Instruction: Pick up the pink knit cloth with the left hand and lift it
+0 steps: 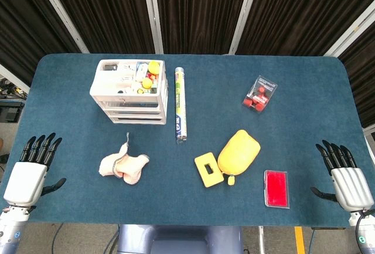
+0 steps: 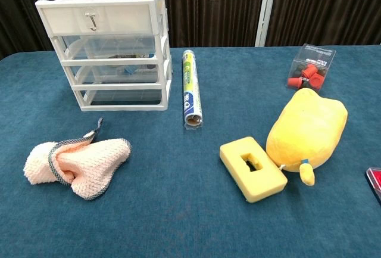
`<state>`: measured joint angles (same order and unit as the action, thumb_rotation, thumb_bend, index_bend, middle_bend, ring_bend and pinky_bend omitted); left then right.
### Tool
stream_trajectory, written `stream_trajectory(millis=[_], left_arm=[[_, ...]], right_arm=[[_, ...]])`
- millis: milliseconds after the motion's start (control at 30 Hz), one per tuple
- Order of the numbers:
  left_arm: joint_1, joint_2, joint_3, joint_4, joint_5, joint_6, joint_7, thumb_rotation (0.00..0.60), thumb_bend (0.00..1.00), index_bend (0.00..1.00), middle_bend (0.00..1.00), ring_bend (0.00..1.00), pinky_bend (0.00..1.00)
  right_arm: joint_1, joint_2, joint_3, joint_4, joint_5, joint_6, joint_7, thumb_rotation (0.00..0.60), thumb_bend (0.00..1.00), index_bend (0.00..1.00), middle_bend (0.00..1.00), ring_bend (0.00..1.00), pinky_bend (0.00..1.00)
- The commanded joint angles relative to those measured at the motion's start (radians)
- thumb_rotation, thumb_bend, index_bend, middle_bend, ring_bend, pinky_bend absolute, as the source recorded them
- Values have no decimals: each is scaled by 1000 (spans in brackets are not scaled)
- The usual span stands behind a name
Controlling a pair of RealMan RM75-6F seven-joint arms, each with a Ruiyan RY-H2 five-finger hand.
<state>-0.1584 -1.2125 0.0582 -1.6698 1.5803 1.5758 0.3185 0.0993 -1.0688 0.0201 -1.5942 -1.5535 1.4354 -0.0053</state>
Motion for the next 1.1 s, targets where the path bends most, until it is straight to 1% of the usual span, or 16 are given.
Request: stream_trajectory(millis=[33,167,300,367,467,567,800,933,1100], left_arm=[[2,1,-2,0,3,-5,6,576,44,0,0,0,0],[5,0,-2,-5,3,-21,15,577,43,0,0,0,0],[1,5,5,-20,-5,-58,31,577,43,7,0,0,0],[-5,7,10,-43,-24,-96,45,576,45,26,0,0,0],[-16,6,14,-80,-57,-153,80,576,55,89,0,0,11],[-34,-12,12,-85,-68,-196,127,581,63,120,0,0,34],[-96,-133,-21,-64,-146,-323,271,576,81,133,0,0,48],[-125,-216,-50,-37,-193,-361,337,578,129,149,0,0,60],[-149,-301,-74,1,-254,-390,385,578,138,180,9,0,74]], right_arm=[[-1,1,0,-2,2,0,4,600,1,0,0,0,0],[0,2,-1,-3,1,-2,6,600,2,0,0,0,0],[1,2,-2,-4,1,-5,3,600,1,0,0,0,0],[2,1,-1,-5,3,-7,2,600,1,0,0,0,0],[3,2,-2,-6,5,-12,1,600,1,0,0,0,0],[4,3,-3,-8,7,-16,1,600,1,0,0,0,0],[1,11,-3,-13,12,-16,9,600,1,0,0,0,0],[2,11,-4,-14,11,-17,10,600,2,0,0,0,0],[2,12,-3,-15,16,-21,14,600,1,0,0,0,0]])
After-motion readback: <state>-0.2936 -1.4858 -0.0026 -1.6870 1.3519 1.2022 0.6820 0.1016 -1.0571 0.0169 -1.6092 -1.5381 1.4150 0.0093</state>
